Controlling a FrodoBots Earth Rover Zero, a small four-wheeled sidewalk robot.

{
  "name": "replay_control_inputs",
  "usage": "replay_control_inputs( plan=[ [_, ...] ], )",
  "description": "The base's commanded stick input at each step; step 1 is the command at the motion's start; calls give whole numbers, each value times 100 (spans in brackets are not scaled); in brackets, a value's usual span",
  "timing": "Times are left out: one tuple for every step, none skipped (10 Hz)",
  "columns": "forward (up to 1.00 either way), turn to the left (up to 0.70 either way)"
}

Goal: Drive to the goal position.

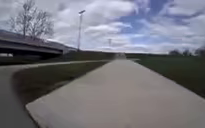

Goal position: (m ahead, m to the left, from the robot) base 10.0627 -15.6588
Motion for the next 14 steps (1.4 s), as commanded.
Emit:
replay_control_inputs(
  plan=[
    [99, 15],
    [99, 0],
    [99, 0],
    [99, 0],
    [99, 0],
    [99, 0],
    [99, 0],
    [99, 0],
    [99, 0],
    [99, 0],
    [99, 0],
    [99, 0],
    [99, 0],
    [99, 0]
  ],
)
